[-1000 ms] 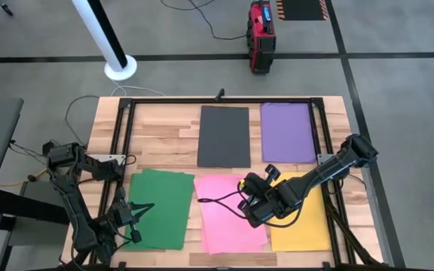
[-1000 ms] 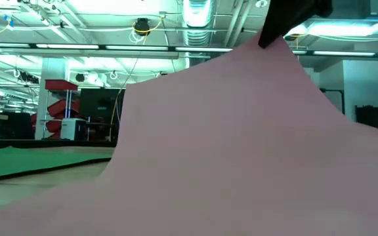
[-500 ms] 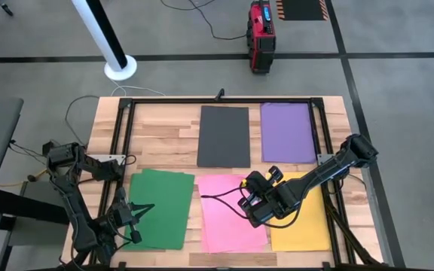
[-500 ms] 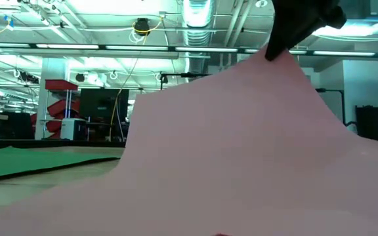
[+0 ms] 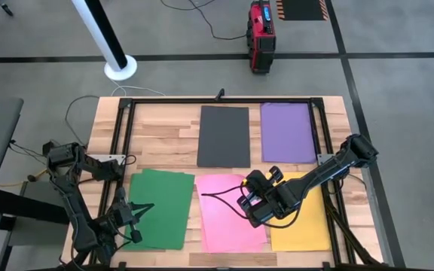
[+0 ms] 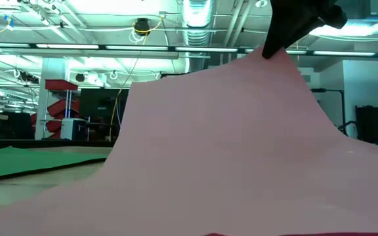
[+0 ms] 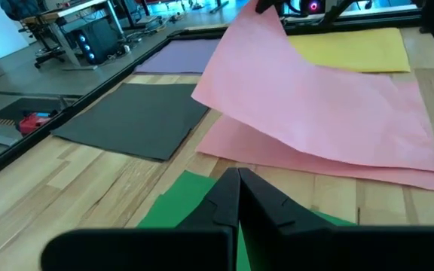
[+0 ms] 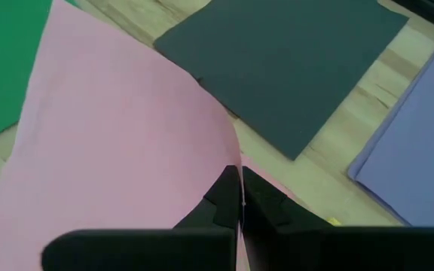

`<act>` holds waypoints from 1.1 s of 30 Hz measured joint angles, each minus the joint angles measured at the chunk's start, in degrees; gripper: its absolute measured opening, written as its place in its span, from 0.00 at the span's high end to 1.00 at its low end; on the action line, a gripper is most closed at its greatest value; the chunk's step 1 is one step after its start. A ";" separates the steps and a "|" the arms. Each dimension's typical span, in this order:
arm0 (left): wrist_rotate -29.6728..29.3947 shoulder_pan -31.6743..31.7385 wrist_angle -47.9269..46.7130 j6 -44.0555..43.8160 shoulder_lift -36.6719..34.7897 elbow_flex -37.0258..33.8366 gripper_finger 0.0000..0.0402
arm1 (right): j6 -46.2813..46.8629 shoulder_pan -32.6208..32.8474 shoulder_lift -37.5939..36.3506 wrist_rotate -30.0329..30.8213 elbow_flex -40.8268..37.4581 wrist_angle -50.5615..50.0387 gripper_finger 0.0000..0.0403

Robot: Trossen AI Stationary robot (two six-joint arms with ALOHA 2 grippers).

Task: Organize paper
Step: Stack the top pink paper on the other pink paper

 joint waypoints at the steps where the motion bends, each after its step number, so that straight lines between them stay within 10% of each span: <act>1: 0.05 0.00 0.01 0.05 0.00 -0.02 1.00 | 0.07 0.00 0.00 0.01 0.00 0.00 1.00; 33: 3.52 1.60 2.10 4.83 -0.04 -0.02 1.00 | -0.48 -3.06 8.44 -0.11 0.07 -3.17 1.00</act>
